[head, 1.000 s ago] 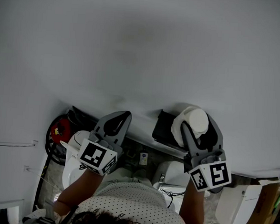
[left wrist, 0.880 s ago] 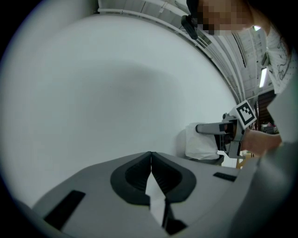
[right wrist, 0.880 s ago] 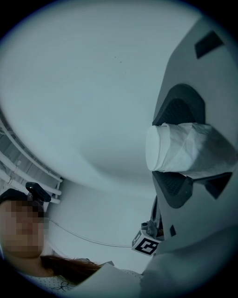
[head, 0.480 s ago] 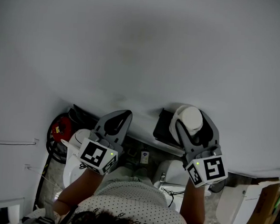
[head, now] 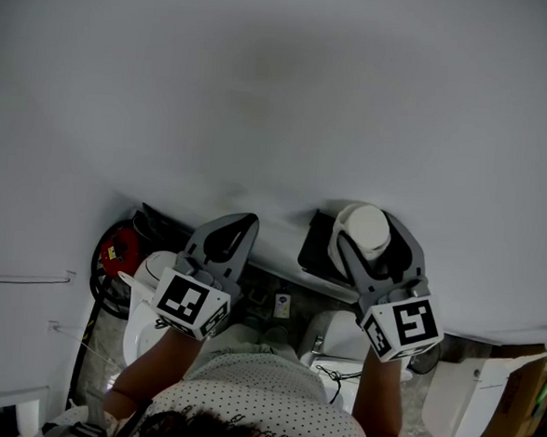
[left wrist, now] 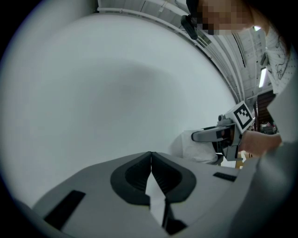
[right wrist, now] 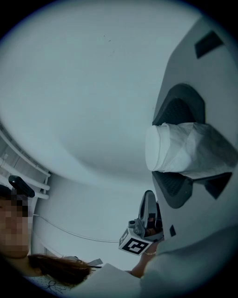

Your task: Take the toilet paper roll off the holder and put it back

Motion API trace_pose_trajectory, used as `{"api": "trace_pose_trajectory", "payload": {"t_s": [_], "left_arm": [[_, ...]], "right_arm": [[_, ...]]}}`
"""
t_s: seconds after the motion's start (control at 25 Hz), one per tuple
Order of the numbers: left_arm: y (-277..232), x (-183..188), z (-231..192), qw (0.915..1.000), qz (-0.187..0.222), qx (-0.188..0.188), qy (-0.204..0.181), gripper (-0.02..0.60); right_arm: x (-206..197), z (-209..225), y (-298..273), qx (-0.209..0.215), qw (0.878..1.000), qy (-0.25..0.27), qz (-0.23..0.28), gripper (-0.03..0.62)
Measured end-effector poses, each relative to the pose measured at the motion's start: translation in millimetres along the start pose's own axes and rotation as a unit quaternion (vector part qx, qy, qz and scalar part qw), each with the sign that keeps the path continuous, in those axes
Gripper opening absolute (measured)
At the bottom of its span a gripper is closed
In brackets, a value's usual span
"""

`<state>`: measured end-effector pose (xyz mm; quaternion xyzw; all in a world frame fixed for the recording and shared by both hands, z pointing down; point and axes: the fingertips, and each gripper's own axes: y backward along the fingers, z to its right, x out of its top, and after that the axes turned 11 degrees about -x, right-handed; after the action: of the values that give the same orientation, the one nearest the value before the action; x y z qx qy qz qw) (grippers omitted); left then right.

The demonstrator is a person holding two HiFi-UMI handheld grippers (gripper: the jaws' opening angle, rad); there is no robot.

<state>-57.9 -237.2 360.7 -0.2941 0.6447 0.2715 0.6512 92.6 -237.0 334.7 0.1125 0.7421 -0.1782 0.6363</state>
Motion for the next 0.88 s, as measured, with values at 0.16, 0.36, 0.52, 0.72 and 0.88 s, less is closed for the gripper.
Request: {"api": "trace_pose_trajectory", "payload": {"t_s": [0.16,0.36,0.52,0.72,0.88], "left_arm": [[1,-1,0,1.0000,-0.001,0.000,0.001,0.005],[1,-3,0,1.0000,-0.002,0.000,0.000,0.005],[2,-4,0,1.0000,-0.002,-0.001,0.000,0.005],[2,-4,1,1.0000,-0.001,-0.002,0.001,0.005],[2,-3,2,1.0000,-0.002,-0.004,0.000,0.005]], "right_arm": [[-1,2,2,0.003,1.000,-0.002,-0.007,0.296],[-5,6,5,-0.002,1.000,-0.008,-0.015,0.301],[-7,6,7,-0.007,1.000,-0.005,-0.016,0.304],[-7,8,11,-0.011,1.000,-0.015,-0.014,0.321],[-5,9,13,-0.012,1.000,-0.022,-0.010,0.339]]}}
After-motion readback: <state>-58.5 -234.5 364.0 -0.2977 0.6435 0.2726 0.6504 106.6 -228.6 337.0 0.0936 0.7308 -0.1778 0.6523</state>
